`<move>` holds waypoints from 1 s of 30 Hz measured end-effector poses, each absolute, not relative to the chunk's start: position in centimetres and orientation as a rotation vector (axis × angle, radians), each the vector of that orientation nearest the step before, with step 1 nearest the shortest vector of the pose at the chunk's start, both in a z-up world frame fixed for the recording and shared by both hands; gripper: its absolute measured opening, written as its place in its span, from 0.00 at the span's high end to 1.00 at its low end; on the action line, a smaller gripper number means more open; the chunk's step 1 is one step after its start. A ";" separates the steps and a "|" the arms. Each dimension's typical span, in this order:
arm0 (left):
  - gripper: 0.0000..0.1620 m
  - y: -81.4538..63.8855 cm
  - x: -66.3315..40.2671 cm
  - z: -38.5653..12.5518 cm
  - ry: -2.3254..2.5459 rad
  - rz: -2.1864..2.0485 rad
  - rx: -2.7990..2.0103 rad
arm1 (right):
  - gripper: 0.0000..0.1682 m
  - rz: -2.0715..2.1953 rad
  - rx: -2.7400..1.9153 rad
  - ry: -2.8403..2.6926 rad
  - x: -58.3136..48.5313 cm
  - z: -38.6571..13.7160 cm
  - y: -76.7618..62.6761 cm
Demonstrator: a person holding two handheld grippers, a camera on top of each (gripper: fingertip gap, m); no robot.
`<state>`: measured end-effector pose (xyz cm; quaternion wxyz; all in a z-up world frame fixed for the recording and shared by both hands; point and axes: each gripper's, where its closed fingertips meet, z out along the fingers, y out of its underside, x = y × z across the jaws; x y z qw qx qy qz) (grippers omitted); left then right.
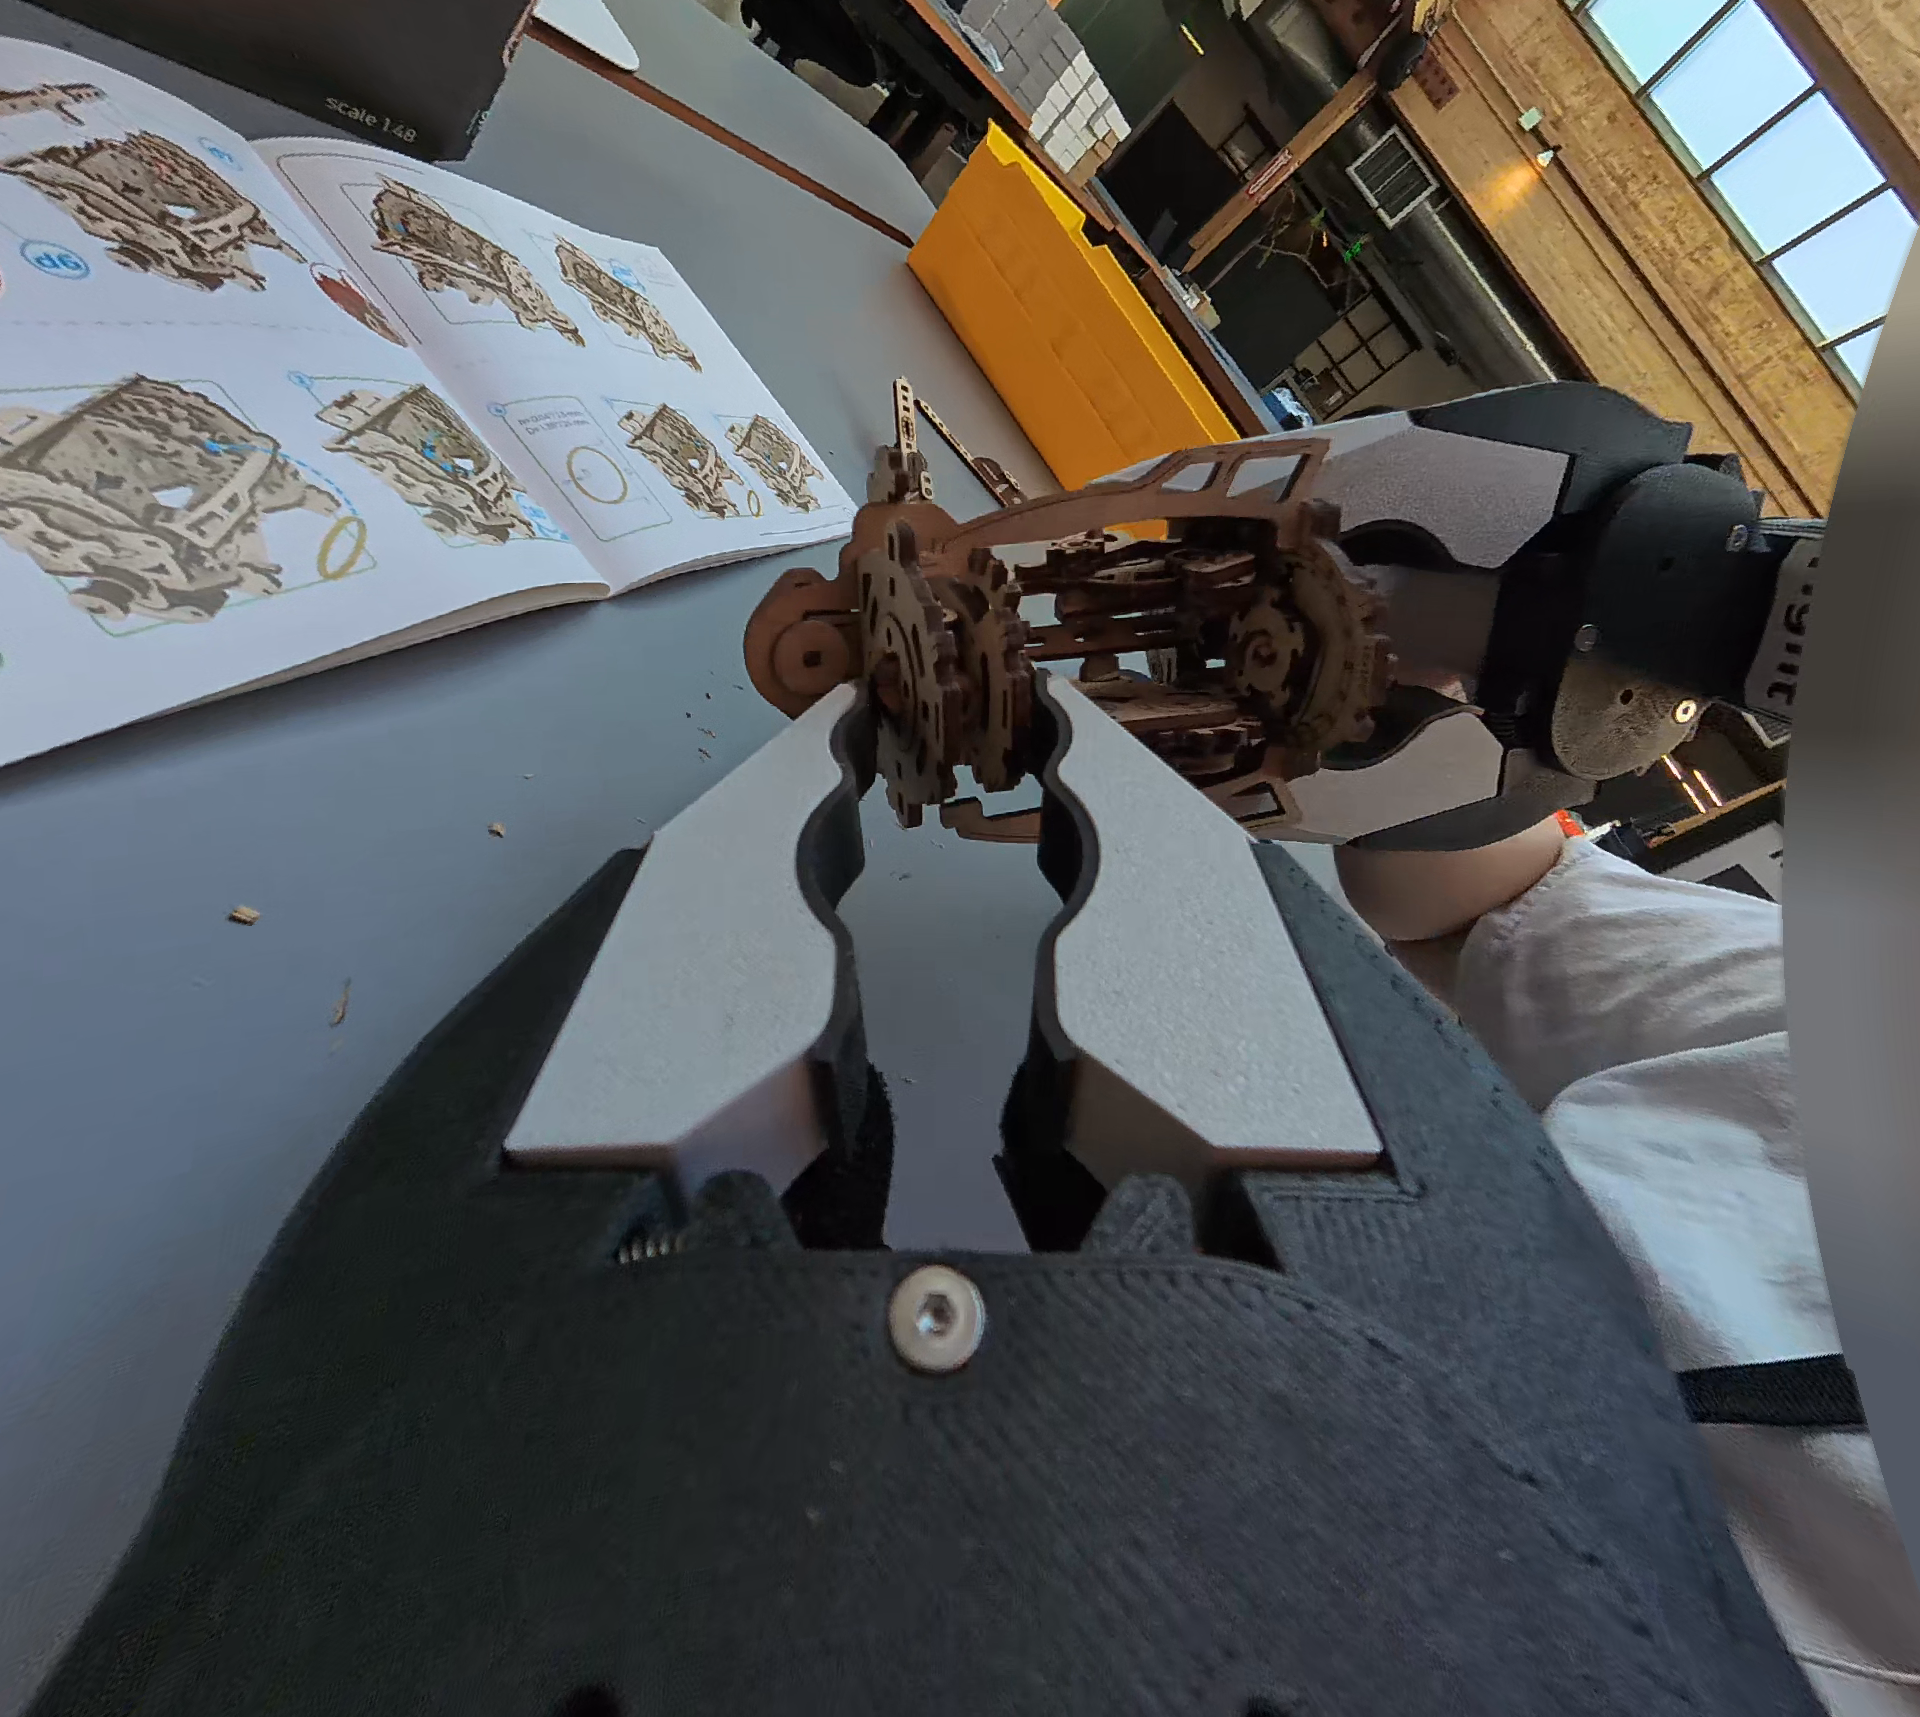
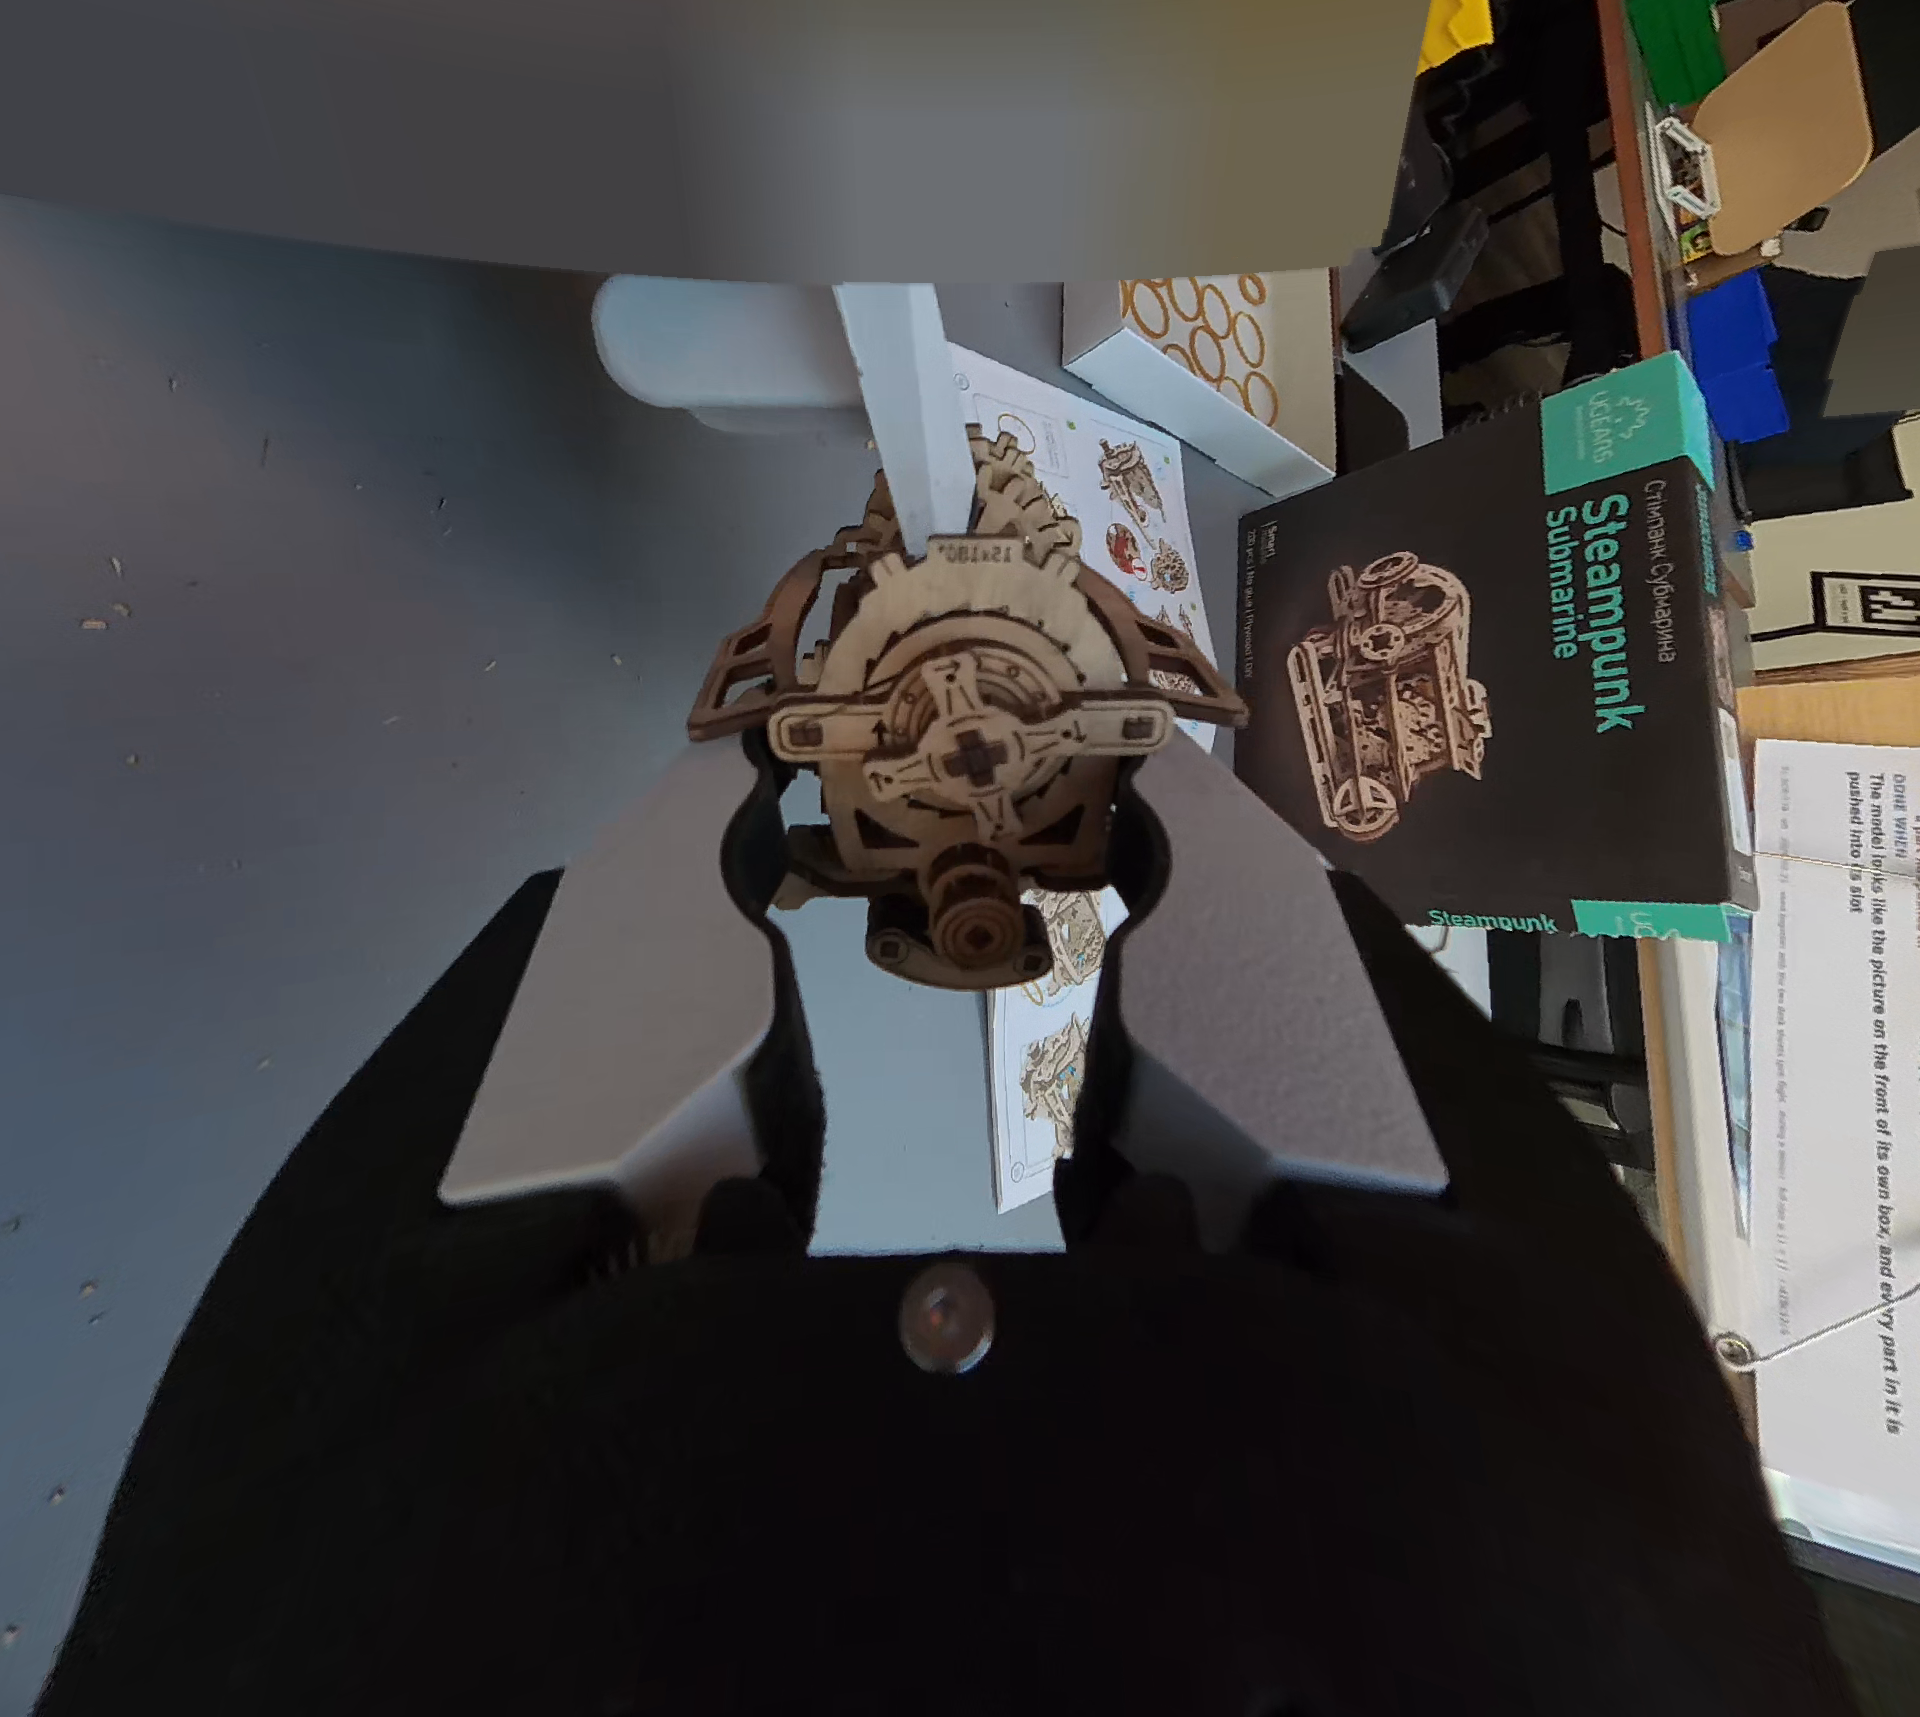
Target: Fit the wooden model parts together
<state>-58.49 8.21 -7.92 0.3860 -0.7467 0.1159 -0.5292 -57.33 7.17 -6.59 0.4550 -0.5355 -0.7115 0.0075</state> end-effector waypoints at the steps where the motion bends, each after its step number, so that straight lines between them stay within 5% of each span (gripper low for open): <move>1: 0.83 8.2 -58.5 -8.0 0.294 -1.345 -1.904 | 0.65 0.018 -1.330 -1.753 -57.3 -6.6 7.2; 30: 0.83 8.3 -57.9 -9.8 0.076 -1.631 -1.957 | 0.65 0.055 -1.405 -1.804 -57.7 -8.0 7.4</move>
